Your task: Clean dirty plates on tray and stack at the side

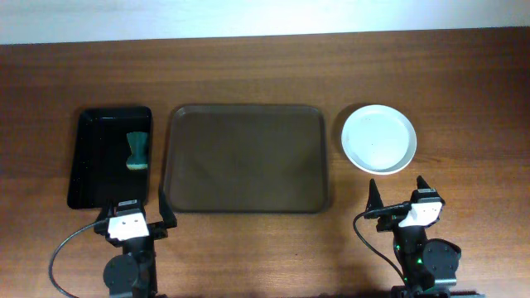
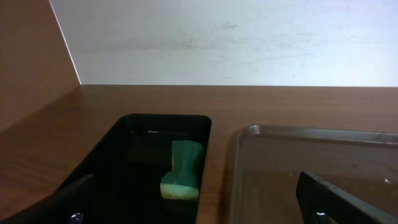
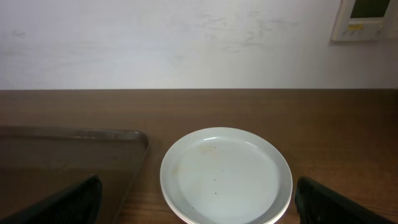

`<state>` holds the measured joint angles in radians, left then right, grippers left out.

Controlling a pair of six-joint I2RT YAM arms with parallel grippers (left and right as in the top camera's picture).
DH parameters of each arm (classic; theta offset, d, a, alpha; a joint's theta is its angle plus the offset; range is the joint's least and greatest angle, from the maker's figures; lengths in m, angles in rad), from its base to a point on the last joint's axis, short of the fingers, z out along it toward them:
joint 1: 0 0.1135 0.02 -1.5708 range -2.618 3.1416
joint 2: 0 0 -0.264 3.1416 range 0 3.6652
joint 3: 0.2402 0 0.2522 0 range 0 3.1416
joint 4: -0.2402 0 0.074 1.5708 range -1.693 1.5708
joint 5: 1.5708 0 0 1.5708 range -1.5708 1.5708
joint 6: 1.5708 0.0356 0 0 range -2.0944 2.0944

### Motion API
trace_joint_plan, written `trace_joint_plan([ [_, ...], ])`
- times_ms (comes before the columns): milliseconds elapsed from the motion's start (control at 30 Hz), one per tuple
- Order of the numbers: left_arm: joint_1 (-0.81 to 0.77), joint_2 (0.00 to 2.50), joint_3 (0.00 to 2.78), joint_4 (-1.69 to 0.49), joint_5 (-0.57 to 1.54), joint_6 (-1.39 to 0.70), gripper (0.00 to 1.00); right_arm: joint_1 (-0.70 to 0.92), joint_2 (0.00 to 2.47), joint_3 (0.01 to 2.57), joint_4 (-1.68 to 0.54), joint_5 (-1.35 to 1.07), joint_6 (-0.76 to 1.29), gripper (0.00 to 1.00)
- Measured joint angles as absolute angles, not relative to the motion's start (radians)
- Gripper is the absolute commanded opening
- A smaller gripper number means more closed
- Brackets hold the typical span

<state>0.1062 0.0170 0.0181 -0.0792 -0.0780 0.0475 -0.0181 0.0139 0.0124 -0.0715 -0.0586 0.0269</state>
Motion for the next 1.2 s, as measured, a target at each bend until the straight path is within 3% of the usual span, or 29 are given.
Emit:
trace_joint_plan([
  [1200, 0.106, 0.017, 0.018, -0.079, -0.078, 0.065, 0.99, -0.018, 0.014, 0.012, -0.072, -0.059, 0.027, 0.98],
])
